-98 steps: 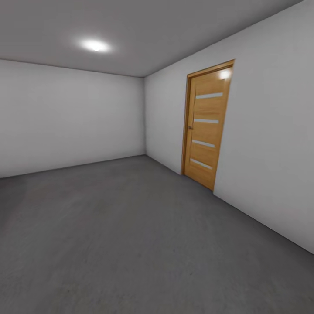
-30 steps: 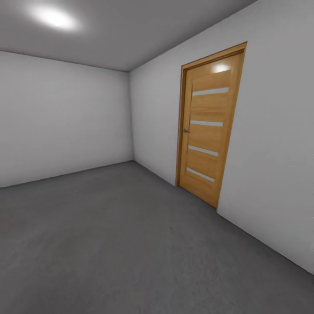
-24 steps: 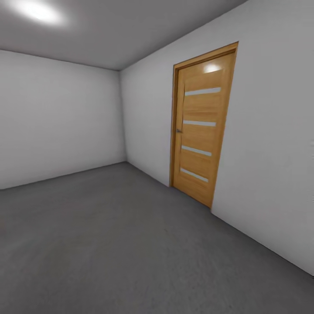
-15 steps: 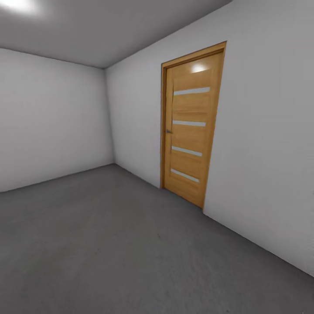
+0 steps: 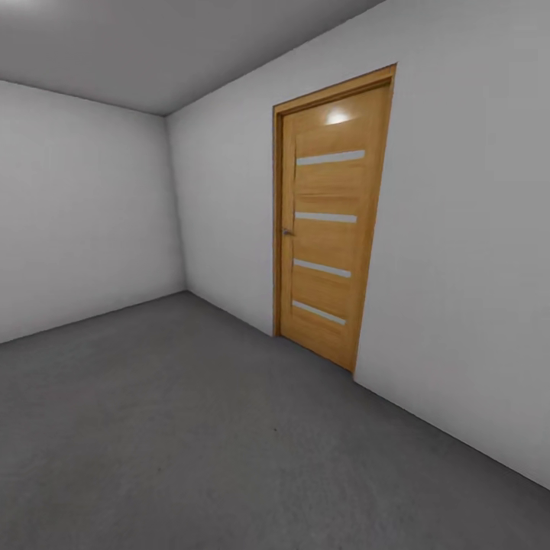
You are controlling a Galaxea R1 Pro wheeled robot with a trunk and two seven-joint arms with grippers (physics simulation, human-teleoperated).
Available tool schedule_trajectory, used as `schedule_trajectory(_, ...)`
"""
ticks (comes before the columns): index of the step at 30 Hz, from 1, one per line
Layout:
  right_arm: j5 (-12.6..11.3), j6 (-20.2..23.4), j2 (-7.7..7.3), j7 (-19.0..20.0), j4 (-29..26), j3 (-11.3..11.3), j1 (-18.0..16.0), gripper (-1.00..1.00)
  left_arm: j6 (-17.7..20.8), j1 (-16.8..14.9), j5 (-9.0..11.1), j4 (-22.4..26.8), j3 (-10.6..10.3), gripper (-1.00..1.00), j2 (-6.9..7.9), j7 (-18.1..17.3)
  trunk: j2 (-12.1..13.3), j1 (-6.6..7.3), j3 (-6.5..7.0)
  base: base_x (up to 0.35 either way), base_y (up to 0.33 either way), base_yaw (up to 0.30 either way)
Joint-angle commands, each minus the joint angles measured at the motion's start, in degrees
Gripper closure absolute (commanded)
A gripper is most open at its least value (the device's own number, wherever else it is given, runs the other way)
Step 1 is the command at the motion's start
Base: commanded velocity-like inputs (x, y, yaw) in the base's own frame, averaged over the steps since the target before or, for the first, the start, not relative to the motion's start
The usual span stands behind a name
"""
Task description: Move the two storage containers from the living room to the garage. In the garage, place one container on the floor and stack the other container on top of it (either order is fine).
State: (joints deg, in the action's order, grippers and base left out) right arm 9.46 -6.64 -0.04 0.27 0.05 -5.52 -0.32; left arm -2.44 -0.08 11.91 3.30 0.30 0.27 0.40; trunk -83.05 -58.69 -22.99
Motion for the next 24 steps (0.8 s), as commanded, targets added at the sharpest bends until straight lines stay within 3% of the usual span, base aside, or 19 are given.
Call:
schedule_trajectory(1,0.0,-0.2,0.00,0.0,0.0,-0.5,0.0,-1.00,-0.1,0.0,0.3,0.0,0.0,-1.00,-0.01,0.0,0.0,-0.03,-0.06,0.325,0.154,-0.003)
schedule_trajectory(20,0.1,-0.4,-0.09,-0.2,0.0,-0.5,0.0,-1.00,0.0,0.0,0.2,0.0,-0.1,-1.00,-0.09,0.0,0.0,-0.03,-0.06,0.325,0.155,0.000)
schedule_trajectory(24,-0.3,-0.3,0.21,-0.3,0.0,-0.3,0.0,-1.00,0.0,0.0,0.2,0.0,-0.1,-1.00,-0.09,0.0,0.0,-0.03,-0.06,0.325,0.157,-0.143)
